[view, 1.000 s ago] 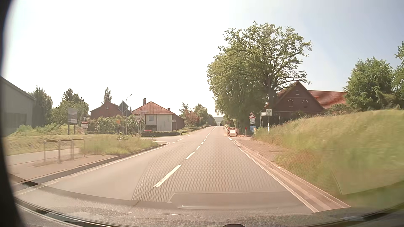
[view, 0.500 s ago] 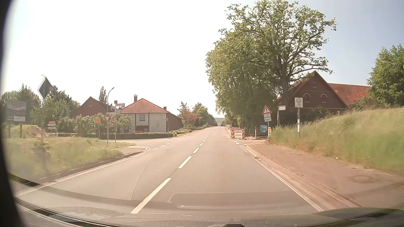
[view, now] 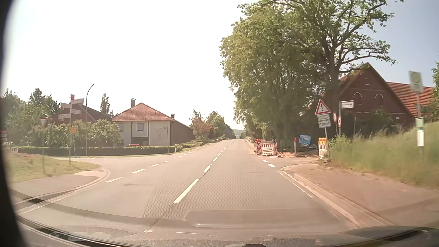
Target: Follow the waypoints while adhering to traffic rules and regulations
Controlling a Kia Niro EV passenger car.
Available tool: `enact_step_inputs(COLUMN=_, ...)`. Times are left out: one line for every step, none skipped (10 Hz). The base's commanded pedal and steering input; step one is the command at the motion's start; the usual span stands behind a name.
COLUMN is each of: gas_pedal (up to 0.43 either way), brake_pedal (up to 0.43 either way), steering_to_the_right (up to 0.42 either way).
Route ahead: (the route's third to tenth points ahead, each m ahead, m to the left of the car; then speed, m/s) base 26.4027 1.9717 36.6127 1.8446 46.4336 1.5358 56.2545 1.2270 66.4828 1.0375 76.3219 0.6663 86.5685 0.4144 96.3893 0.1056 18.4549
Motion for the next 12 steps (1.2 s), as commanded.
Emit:
enact_step_inputs(gas_pedal=0.177, brake_pedal=0.0, steering_to_the_right=-0.001)
enact_step_inputs(gas_pedal=0.177, brake_pedal=0.0, steering_to_the_right=0.0)
enact_step_inputs(gas_pedal=0.177, brake_pedal=0.0, steering_to_the_right=0.0)
enact_step_inputs(gas_pedal=0.177, brake_pedal=0.0, steering_to_the_right=0.0)
enact_step_inputs(gas_pedal=0.177, brake_pedal=0.0, steering_to_the_right=0.0)
enact_step_inputs(gas_pedal=0.189, brake_pedal=0.0, steering_to_the_right=0.0)
enact_step_inputs(gas_pedal=0.189, brake_pedal=0.0, steering_to_the_right=0.0)
enact_step_inputs(gas_pedal=0.189, brake_pedal=0.0, steering_to_the_right=0.0)
enact_step_inputs(gas_pedal=0.197, brake_pedal=0.0, steering_to_the_right=0.0)
enact_step_inputs(gas_pedal=0.209, brake_pedal=0.0, steering_to_the_right=0.001)
enact_step_inputs(gas_pedal=0.209, brake_pedal=0.0, steering_to_the_right=0.001)
enact_step_inputs(gas_pedal=0.209, brake_pedal=0.0, steering_to_the_right=0.001)
